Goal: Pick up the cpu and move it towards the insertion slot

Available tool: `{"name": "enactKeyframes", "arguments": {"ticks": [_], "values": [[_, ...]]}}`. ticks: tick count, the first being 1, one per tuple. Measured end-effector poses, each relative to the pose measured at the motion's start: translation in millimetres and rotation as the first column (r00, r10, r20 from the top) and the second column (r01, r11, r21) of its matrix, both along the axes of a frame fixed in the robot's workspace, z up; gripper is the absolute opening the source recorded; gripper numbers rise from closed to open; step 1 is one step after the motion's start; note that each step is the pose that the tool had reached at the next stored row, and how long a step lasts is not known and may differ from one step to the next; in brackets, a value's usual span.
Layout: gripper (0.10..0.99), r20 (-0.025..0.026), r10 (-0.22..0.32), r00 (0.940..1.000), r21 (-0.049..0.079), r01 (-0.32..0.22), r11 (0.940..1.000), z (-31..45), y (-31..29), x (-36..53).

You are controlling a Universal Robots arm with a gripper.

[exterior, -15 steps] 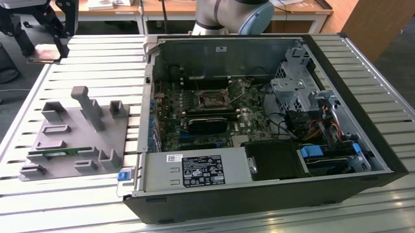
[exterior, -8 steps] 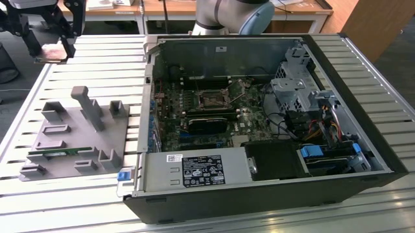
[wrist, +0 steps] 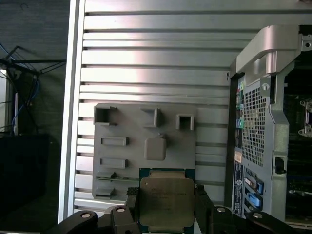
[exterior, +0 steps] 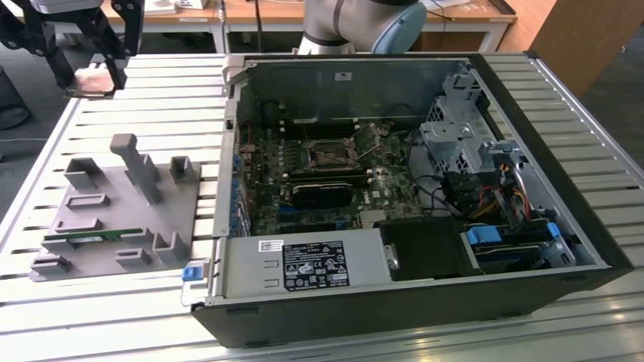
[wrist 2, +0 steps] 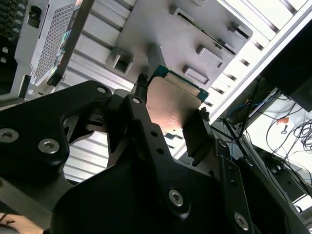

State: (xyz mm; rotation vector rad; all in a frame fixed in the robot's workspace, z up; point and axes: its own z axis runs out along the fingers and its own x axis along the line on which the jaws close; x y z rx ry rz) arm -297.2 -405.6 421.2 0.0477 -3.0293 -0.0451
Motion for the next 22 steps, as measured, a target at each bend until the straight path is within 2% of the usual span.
{"name": "enactKeyframes", "arguments": {"ticks": [22], "values": [[0.541,0.0,0.0,1.0,0.0,0.0,1.0,0.0,0.0,24.6]]}}
